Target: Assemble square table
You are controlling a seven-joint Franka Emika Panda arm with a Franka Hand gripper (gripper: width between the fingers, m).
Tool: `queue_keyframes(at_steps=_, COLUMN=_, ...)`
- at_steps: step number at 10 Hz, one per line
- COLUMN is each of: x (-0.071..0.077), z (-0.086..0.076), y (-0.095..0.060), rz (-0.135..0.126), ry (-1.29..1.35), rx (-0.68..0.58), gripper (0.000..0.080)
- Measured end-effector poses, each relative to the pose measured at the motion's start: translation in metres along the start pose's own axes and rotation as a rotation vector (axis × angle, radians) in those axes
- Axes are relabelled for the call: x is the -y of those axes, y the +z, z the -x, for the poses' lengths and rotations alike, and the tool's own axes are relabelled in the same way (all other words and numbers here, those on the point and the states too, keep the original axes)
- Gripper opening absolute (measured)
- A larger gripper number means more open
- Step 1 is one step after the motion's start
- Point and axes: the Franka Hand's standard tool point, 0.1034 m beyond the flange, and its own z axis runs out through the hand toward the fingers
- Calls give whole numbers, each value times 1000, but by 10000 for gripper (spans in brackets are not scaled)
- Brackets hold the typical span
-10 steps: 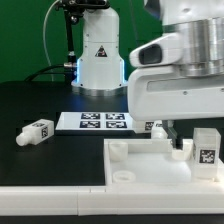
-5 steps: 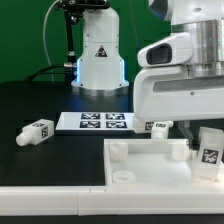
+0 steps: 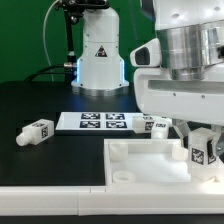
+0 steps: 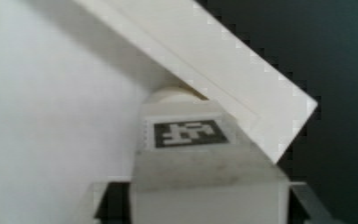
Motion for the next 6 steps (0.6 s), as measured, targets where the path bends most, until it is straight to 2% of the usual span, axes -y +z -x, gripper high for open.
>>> queue_keyframes(at_steps=1, x=0, z=0, y=0, rz=-15, ry=188, rx=27, gripper=291)
queue_keyframes(at_steps=2, x=0, z=0, y=0, rz=-19, ry=255, rx=35, gripper=291)
queue_keyframes(at_steps=5, x=1, z=1, y=0, rz=-16, ry=195, rx=31, gripper=304)
queue_keyframes(at_steps=6, x=3, z=1, y=-2, rz=0, ry=-54, rx=27, gripper=476)
